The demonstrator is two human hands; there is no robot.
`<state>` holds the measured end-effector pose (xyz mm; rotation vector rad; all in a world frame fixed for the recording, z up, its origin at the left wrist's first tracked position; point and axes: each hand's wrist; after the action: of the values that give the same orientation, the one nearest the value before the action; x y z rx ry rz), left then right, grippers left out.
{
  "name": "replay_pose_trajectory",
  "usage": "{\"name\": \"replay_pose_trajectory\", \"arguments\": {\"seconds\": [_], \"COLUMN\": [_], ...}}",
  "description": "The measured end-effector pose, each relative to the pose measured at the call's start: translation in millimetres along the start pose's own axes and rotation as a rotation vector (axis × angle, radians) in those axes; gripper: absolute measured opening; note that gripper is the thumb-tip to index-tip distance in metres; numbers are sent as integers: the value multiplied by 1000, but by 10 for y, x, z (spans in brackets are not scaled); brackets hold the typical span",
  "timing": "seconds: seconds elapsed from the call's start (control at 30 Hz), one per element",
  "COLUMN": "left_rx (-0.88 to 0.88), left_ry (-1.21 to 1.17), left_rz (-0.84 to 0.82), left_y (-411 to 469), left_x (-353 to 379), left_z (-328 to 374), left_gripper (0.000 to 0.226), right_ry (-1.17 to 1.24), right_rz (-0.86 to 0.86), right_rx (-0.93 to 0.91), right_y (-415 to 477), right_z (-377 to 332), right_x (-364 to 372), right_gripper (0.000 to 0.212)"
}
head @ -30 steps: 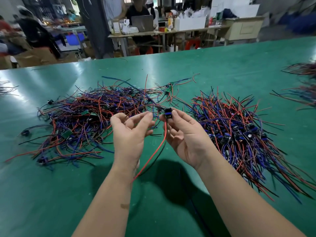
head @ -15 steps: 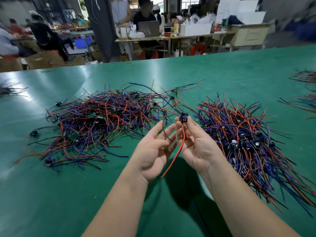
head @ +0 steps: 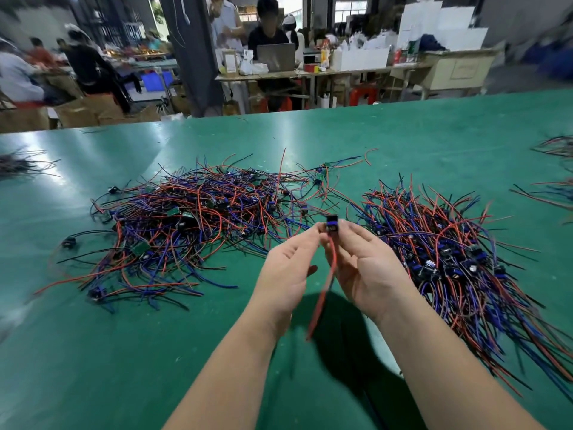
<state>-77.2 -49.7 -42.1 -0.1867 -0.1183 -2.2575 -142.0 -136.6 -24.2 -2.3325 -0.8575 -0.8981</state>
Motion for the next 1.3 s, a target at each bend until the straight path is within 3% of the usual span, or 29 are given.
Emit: {"name": "replay_pose_trajectory", "arguments": {"seconds": [0.17,0.27,0.4,0.5,0.57,0.7,0.87,1.07,1.3], "left_rx": [195,210,175,148,161,77,-145,-242,-294], "left_ry": [82,107,265,319,428,403,257,295,391], "left_rz": [90,67,41,-47,-84,-171,-350,-666,-817], "left_y": [14,28,52,51,49,5,-65,-176,-195], "left_x": [-45,-81,-126,-175,-206,-219,-260,-218,-283], "left_z": [-2,15,-22,-64,-77,-19,81,159,199], "left_gripper": [27,19,77,91,99,106,93,29,18], "right_ry": [-242,-402,-699,-817,-885,-968,-754,-484,-351], "right_rz": [-100,-33,47,-24,-69,-27,79,157,159], "right_rx": [66,28,-189,-198,-188,-239,-292,-308,-288], "right_y": [-27,-23,-43,-60,-65,-25,19,-6,-93], "right_z": [49,67,67,66,42,-15,-99,-203,-291], "right_x": [-17,-34,-33,-55,-75,-119,-114,-113,-30], "right_gripper": [10,7,10,17,3,16,13,15,12]}}
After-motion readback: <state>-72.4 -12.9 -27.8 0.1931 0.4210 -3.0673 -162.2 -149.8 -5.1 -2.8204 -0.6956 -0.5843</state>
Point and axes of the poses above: each hand's wrist, its own y-axis towards the middle knuckle, its own x-axis out of the palm, z = x × y, and after that the axes turned 5 degrees about z, right-handed
